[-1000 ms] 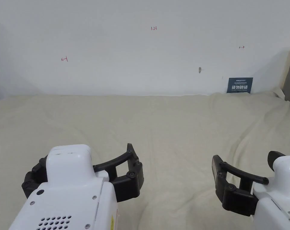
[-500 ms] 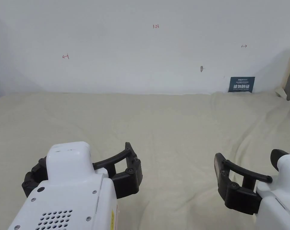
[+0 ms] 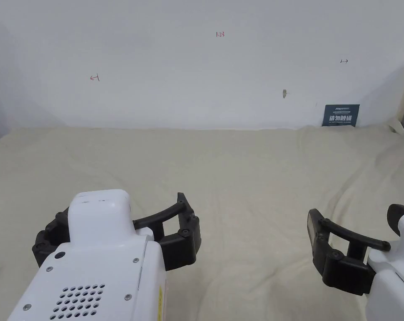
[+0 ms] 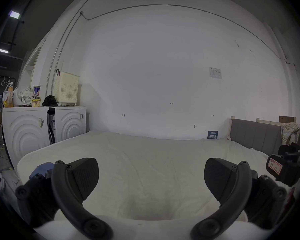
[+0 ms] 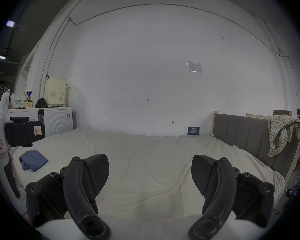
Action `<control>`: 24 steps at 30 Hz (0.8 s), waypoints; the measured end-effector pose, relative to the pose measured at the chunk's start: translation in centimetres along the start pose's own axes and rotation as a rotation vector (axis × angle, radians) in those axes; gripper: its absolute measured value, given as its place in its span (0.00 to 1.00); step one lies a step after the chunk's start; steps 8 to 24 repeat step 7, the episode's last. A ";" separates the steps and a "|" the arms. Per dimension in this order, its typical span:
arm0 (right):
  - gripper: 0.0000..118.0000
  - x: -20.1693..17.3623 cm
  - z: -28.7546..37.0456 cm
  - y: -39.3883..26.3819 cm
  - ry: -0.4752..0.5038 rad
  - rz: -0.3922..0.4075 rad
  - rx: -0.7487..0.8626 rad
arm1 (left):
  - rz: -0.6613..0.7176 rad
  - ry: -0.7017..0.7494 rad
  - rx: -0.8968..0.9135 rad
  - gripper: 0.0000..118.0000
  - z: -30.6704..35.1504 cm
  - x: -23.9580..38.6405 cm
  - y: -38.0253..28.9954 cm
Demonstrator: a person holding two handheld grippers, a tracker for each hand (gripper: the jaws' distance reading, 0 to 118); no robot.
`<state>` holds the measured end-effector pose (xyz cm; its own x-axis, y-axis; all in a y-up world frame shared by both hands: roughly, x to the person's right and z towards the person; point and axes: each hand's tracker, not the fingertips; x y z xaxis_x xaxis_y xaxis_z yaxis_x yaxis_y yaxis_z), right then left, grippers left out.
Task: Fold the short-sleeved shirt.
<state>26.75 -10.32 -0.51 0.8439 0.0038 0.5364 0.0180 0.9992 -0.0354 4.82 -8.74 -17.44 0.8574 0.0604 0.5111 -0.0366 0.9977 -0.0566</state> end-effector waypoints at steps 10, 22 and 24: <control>0.85 0.3 -0.1 0.2 -0.007 0.003 0.004 | 0.001 -0.010 0.007 1.00 0.0 0.1 0.1; 0.85 0.3 -0.1 0.2 -0.007 0.003 0.004 | 0.001 -0.010 0.007 1.00 0.0 0.1 0.1; 0.85 0.3 -0.1 0.2 -0.007 0.003 0.004 | 0.001 -0.010 0.007 1.00 0.0 0.1 0.1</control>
